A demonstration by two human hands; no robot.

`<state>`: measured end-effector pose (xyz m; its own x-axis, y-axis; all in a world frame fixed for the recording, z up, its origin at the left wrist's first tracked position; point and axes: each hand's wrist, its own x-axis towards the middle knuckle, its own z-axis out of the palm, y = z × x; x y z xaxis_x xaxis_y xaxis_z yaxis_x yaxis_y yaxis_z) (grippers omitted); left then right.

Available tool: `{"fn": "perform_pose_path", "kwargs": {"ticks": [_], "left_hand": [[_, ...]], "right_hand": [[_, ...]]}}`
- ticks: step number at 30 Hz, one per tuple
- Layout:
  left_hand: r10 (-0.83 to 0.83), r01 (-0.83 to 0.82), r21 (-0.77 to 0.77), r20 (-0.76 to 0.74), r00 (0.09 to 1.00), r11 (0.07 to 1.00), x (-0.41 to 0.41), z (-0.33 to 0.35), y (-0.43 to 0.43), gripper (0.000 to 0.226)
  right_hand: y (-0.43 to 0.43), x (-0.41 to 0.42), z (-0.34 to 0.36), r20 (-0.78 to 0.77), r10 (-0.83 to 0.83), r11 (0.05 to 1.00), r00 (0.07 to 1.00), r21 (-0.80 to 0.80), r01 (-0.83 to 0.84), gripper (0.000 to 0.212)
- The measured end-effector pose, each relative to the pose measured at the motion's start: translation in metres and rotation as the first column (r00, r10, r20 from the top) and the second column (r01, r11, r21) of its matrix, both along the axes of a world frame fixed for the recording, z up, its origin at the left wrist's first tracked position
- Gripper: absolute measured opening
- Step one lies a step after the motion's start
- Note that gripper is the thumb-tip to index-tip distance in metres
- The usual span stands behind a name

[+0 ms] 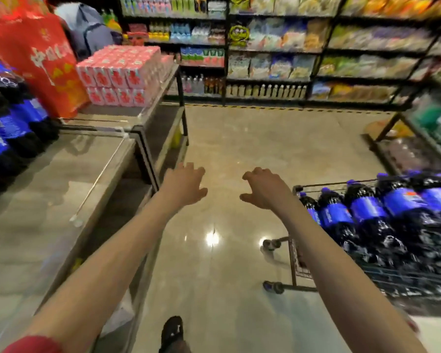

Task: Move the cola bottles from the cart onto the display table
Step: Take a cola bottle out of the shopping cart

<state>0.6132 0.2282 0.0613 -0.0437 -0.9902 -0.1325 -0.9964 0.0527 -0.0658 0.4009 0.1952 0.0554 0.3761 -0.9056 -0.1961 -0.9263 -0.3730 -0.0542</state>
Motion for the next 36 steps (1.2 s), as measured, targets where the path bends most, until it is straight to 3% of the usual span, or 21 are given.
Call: {"fn": "perform_pose_path", "kwargs": {"ticks": [8,18,26,36], "left_hand": [[-0.281,0.281,0.008,0.034,0.959,0.960,-0.166,0.002,-0.041,0.057],[-0.548,0.549,0.023,-0.053,0.835,0.835,-0.369,0.008,-0.104,0.054],[-0.669,0.671,-0.022,-0.104,0.736,0.741,-0.518,0.022,-0.152,0.053],[-0.750,0.752,0.005,-0.074,0.657,0.659,-0.668,0.010,-0.177,0.047]], "right_hand": [[0.024,-0.159,-0.004,-0.031,-0.299,0.949,0.954,0.089,0.301,0.059],[0.032,-0.353,0.023,-0.092,-0.591,0.799,0.801,0.067,0.597,0.061],[0.021,-0.486,0.040,-0.126,-0.717,0.685,0.686,0.061,0.726,0.062],[0.010,-0.620,0.029,-0.087,-0.768,0.629,0.634,0.081,0.773,0.068]]}}
